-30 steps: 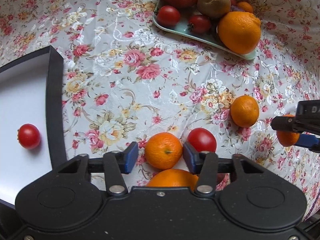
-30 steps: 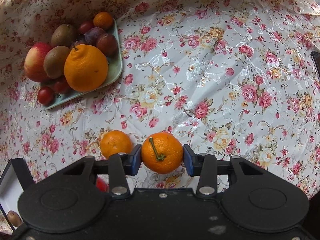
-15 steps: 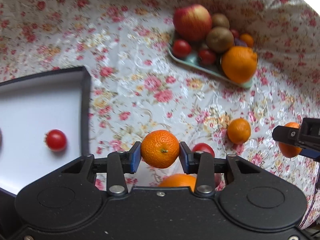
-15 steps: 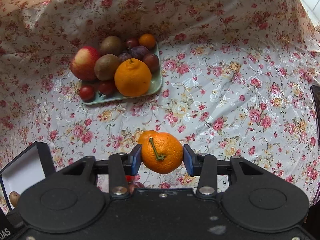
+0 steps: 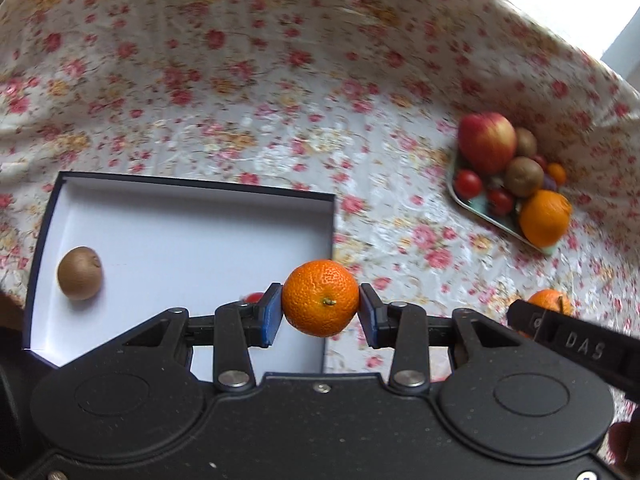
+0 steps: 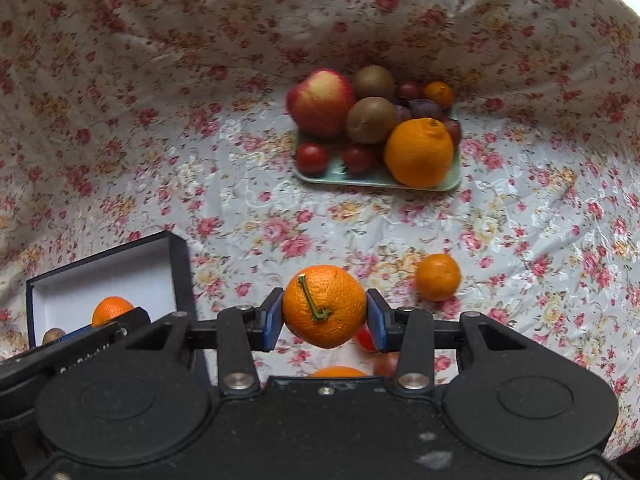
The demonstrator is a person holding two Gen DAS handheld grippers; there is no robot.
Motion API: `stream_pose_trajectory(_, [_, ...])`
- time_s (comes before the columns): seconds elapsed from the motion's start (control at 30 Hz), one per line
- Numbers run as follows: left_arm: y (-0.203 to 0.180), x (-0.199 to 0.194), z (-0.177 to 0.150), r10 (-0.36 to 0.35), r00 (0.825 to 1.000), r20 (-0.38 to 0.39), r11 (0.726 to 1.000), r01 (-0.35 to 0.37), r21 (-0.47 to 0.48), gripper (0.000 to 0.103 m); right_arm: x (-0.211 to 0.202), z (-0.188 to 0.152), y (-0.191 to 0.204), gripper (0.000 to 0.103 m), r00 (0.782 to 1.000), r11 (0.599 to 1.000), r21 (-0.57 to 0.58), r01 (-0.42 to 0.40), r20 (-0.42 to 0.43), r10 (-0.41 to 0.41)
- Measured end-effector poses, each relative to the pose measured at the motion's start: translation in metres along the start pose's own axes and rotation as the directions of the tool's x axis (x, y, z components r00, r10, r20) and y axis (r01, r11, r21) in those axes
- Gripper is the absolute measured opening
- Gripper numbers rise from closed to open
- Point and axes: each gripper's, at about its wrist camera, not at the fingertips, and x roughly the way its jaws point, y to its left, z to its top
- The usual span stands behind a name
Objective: Organize fruits
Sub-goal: 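Carry both held tangerines over the white box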
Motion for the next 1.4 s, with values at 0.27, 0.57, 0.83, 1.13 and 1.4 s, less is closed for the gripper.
stream_pose_trajectory(0.27, [0.059, 0.002, 0.014, 0.042, 0.999, -0.003, 0.993, -0.042, -0.11, 0.048, 0.005, -0.007, 0.082, 0.044, 0.997, 0.984, -0.163, -0.073, 0.003, 0.075])
stream_pose_trajectory(0.57, [0.109, 0.011, 0.017, 0.076, 0.997, -0.032, 0.988, -0.08, -0.131, 0.048, 0.022, -0.009, 0.14, 0.044, 0.994, 0.967, -0.23, -0.111, -0.024, 0.108])
stream_pose_trajectory(0.83, [0.133, 0.019, 0.016, 0.068, 0.995, -0.073, 0.99, -0.077, -0.122, 0.048, 0.038, -0.008, 0.169, 0.045, 0.996, 0.965, -0.243, -0.093, -0.012, 0.093])
stream_pose_trajectory(1.13, [0.145, 0.022, 0.017, 0.043, 0.995, -0.094, 0.987, -0.057, -0.151, 0.049, 0.059, -0.009, 0.173, 0.045, 0.994, 0.974, -0.211, -0.087, -0.087, 0.07])
stream_pose_trajectory(1.4, [0.139, 0.017, 0.015, 0.068, 0.996, -0.066, 0.991, -0.075, -0.111, 0.049, 0.059, -0.008, 0.17, 0.046, 0.985, 0.971, -0.192, -0.14, -0.122, 0.118])
